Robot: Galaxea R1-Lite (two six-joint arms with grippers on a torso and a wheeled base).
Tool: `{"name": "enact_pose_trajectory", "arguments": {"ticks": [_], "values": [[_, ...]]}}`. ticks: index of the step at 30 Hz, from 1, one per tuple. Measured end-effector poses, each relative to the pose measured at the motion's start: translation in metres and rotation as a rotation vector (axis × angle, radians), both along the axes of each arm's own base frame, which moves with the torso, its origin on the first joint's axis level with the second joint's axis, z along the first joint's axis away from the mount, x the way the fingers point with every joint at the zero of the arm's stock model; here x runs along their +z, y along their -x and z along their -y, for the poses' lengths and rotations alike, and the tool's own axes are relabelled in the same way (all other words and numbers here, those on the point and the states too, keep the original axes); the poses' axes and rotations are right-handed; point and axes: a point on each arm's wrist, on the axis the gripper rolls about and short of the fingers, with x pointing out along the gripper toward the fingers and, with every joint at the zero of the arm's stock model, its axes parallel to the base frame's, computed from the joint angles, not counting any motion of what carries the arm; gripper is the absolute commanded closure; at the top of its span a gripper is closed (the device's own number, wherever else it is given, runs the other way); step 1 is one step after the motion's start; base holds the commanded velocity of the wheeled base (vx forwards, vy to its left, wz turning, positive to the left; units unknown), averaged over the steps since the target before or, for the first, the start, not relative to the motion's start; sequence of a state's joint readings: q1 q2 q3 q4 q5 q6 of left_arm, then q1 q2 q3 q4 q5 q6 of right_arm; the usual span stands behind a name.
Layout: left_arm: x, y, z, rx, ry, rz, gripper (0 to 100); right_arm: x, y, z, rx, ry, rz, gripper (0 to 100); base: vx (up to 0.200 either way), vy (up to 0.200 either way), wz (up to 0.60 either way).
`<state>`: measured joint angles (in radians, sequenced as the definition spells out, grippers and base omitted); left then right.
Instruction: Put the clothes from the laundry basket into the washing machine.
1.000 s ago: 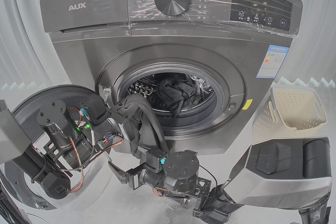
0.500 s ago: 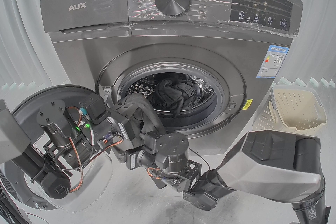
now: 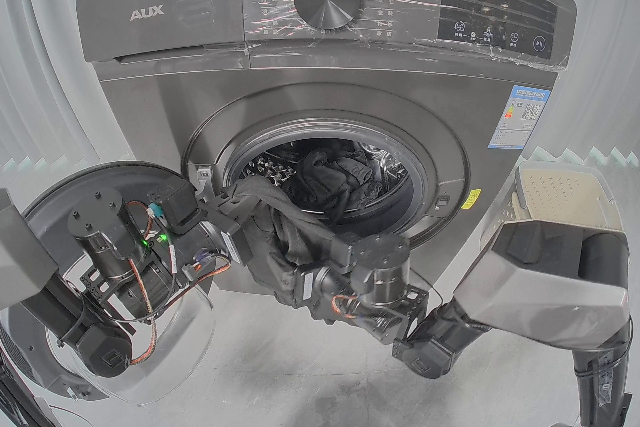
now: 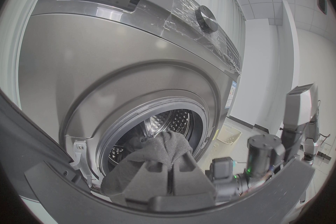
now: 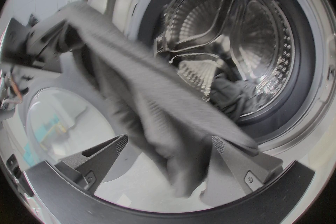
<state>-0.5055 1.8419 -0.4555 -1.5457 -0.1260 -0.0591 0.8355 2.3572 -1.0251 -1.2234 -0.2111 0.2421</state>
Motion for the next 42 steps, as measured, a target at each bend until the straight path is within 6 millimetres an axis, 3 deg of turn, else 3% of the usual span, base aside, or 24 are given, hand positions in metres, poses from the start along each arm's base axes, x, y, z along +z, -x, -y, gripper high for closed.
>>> {"name": "enact_pose_trajectory", "arguments": {"ticks": [8,24,34,35,42], "values": [[0.002,0.001,0.0,-0.001,0.002,0.006,100,0.002,-0.016,0.022,-0.068,0.014,0.022,0,0.0,0.0,0.0],[0.003,0.001,0.0,-0.001,0.005,0.012,100,-0.004,-0.017,0.021,-0.054,0.054,0.032,0,0.0,0.0,0.0],[0.003,0.001,0.0,-0.002,0.006,0.012,100,-0.013,-0.015,0.009,-0.025,0.06,0.031,0,0.0,0.0,0.0],[0.003,0.001,0.0,-0.002,0.005,0.012,100,-0.014,-0.016,0.009,-0.025,0.06,0.032,100,0.0,0.0,0.0],[0.004,0.001,0.0,-0.002,0.006,0.013,100,-0.02,-0.016,0.008,-0.023,0.083,0.034,100,0.0,0.0,0.0]]}}
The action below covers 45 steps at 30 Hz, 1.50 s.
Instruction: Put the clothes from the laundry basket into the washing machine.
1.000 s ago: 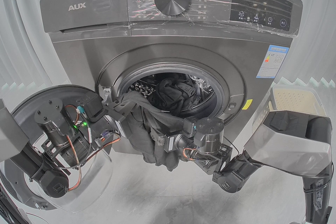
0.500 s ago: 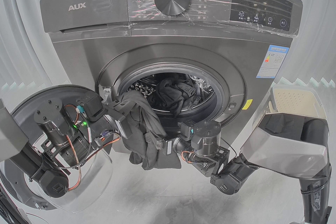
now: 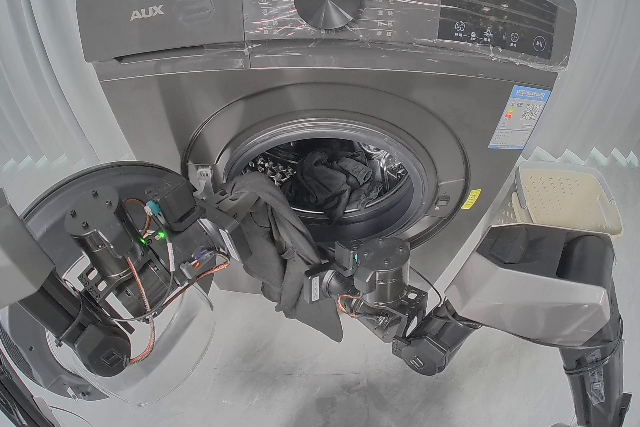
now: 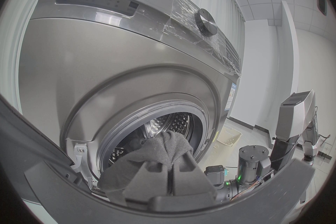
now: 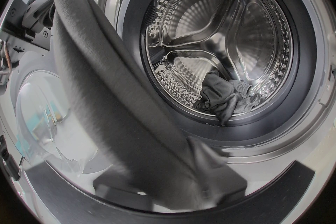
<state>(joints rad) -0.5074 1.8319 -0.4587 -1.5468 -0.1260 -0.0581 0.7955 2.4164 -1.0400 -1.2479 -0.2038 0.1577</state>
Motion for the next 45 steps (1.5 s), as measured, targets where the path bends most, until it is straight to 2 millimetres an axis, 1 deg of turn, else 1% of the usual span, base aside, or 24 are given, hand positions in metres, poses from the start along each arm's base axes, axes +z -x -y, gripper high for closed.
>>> {"name": "enact_pose_trajectory", "arguments": {"ticks": [4,8,12,16,18,21,28,35,37,41,45], "values": [[0.0,0.0,0.0,0.002,-0.001,-0.001,100,-0.001,0.002,0.005,-0.003,0.024,0.003,100,0.0,0.0,0.0],[0.0,-0.001,-0.002,0.007,-0.001,0.0,100,0.003,0.006,0.013,-0.003,0.05,0.022,100,0.0,0.0,0.0],[0.0,-0.002,-0.004,0.015,-0.002,0.0,100,0.006,0.012,0.028,-0.004,0.072,0.018,100,0.0,0.0,0.0],[0.0,-0.003,-0.005,0.022,-0.003,0.0,100,0.016,0.007,0.046,-0.021,0.055,0.047,100,0.0,0.0,0.0],[0.0,-0.003,-0.006,0.025,-0.004,0.001,100,0.019,0.004,0.051,-0.028,0.045,0.059,100,0.0,0.0,0.0],[-0.001,-0.003,-0.007,0.025,-0.004,0.0,100,0.025,0.001,0.057,-0.021,0.026,0.077,100,0.0,0.0,0.0],[-0.002,-0.004,-0.008,0.031,-0.006,-0.004,100,0.035,0.002,0.065,0.022,-0.016,0.12,100,0.0,0.0,0.0],[-0.003,-0.006,-0.012,0.043,-0.01,-0.008,100,0.05,0.02,0.078,0.103,-0.046,0.152,100,0.0,0.0,0.0],[-0.003,-0.005,-0.013,0.045,-0.011,-0.009,100,0.052,0.026,0.086,0.111,-0.042,0.144,100,0.0,0.0,0.0],[-0.002,-0.002,-0.015,0.047,-0.012,-0.011,100,0.052,0.043,0.102,0.132,-0.023,0.109,100,0.0,0.0,0.0],[0.002,0.006,-0.019,0.043,-0.009,-0.004,100,0.046,0.061,0.116,0.182,0.005,0.051,100,0.0,0.0,0.0]]}}
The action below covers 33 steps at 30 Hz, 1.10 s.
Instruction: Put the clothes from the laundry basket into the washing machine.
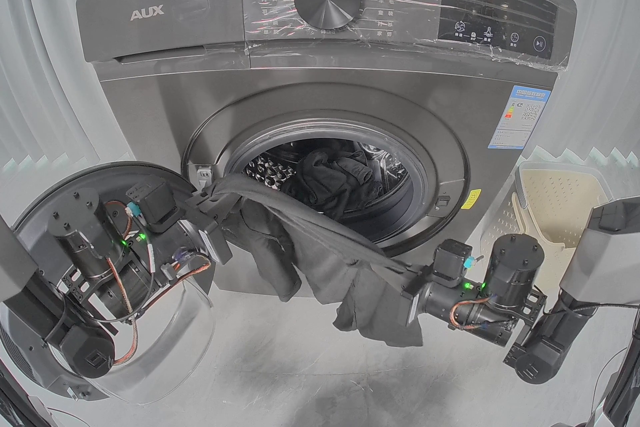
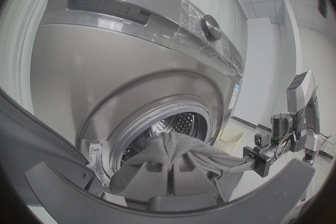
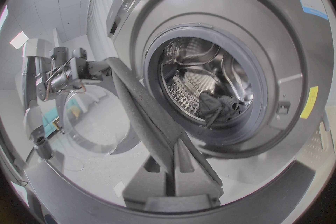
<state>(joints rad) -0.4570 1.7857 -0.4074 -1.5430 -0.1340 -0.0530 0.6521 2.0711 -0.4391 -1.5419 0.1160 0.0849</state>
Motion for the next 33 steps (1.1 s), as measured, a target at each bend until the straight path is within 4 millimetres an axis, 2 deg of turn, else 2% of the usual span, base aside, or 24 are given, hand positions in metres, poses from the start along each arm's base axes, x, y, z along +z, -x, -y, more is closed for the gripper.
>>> {"name": "enact_pose_trajectory", "arguments": {"ticks": [3,6,12,16,22,33], "values": [[0.003,0.007,-0.002,-0.006,0.002,0.004,100,-0.005,0.01,0.007,0.023,0.021,-0.034,100,0.0,0.0,0.0],[0.005,0.01,-0.003,-0.008,0.004,0.01,100,-0.007,0.011,0.008,0.028,0.027,-0.044,100,0.0,0.0,0.0],[0.009,0.011,-0.005,-0.003,0.008,0.018,100,-0.017,0.004,0.004,0.022,0.038,-0.059,100,0.0,0.0,0.0],[0.009,0.012,-0.006,0.001,0.008,0.019,100,-0.016,-0.003,0.0,0.02,0.025,-0.045,100,0.0,0.0,0.0],[0.011,0.011,-0.01,0.013,0.011,0.027,100,-0.003,-0.002,0.0,0.029,-0.001,-0.008,100,0.0,0.0,0.0],[0.022,0.011,-0.012,0.016,0.034,0.073,100,0.033,0.016,0.012,0.053,-0.061,0.072,100,0.0,0.0,0.0]]}}
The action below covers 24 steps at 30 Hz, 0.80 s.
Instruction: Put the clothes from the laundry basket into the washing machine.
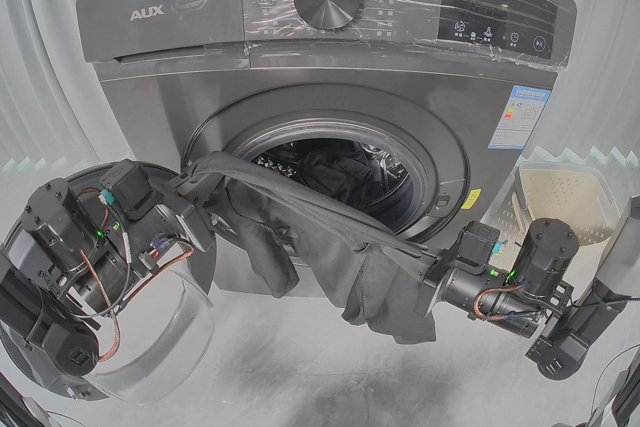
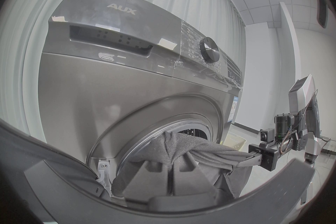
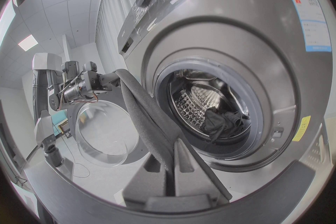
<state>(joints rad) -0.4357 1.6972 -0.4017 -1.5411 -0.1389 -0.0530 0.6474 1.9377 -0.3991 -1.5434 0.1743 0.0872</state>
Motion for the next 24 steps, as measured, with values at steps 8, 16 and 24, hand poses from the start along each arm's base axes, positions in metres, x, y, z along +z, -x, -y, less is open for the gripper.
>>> {"name": "enact_pose_trajectory", "arguments": {"ticks": [8,16,24], "values": [[0.008,0.004,0.002,-0.018,0.014,0.025,100,0.013,0.0,0.001,-0.128,-0.042,0.031,100,0.0,0.0,0.0],[0.014,0.009,0.002,-0.026,0.03,0.041,100,0.027,0.006,-0.005,-0.107,-0.082,0.068,100,0.0,0.0,0.0],[0.028,0.017,-0.002,-0.03,0.046,0.074,100,0.039,0.017,-0.01,-0.066,-0.119,0.093,100,0.0,0.0,0.0]]}}
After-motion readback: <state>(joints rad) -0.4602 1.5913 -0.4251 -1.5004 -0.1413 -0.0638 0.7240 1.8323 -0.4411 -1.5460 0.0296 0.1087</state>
